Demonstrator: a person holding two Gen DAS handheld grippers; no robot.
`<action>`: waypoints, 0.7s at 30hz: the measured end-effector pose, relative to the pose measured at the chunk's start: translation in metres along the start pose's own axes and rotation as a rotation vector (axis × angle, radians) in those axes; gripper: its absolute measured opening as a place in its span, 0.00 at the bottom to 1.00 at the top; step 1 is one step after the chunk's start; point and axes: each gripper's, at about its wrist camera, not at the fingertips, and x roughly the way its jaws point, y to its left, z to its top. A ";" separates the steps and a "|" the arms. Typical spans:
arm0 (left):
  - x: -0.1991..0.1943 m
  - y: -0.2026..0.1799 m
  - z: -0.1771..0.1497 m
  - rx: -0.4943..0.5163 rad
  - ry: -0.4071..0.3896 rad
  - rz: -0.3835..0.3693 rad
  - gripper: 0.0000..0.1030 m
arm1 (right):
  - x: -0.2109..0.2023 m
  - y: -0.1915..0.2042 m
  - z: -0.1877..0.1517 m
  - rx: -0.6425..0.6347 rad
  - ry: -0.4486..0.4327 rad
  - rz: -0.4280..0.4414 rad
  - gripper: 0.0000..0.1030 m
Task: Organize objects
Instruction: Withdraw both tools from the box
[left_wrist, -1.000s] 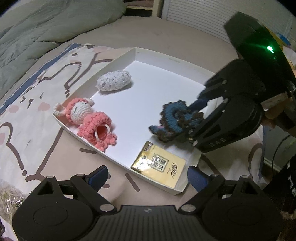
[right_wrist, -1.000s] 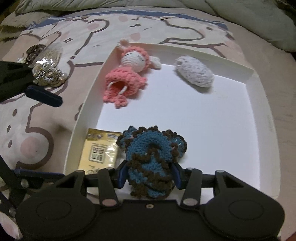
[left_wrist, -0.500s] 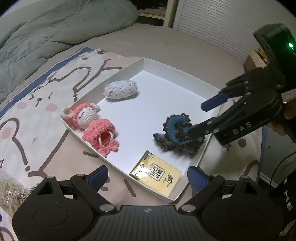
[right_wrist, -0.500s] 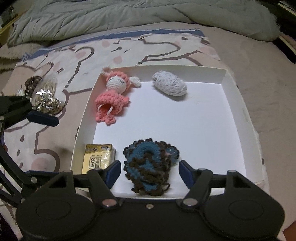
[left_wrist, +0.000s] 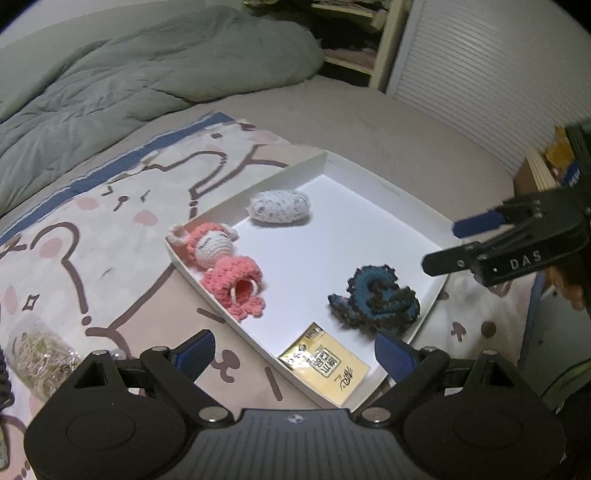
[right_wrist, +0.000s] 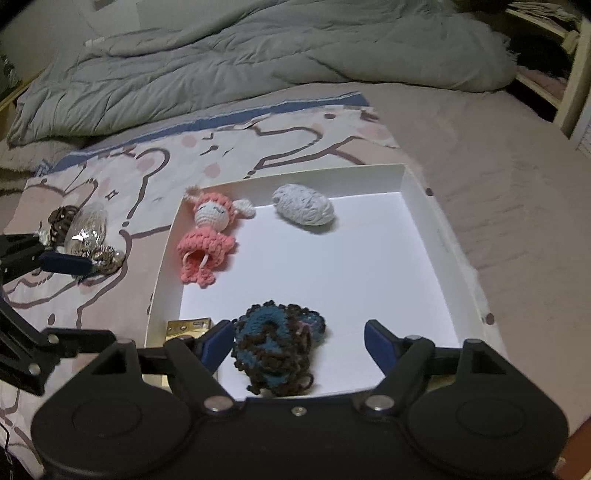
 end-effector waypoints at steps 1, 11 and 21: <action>-0.002 0.000 0.000 -0.008 -0.005 0.007 0.91 | -0.001 -0.002 -0.001 0.006 -0.005 -0.005 0.78; -0.015 0.004 -0.003 -0.096 -0.050 0.055 0.98 | -0.012 -0.012 -0.015 0.036 -0.082 -0.051 1.00; -0.020 0.016 -0.008 -0.169 -0.080 0.123 1.00 | -0.007 -0.018 -0.021 0.053 -0.129 -0.077 1.00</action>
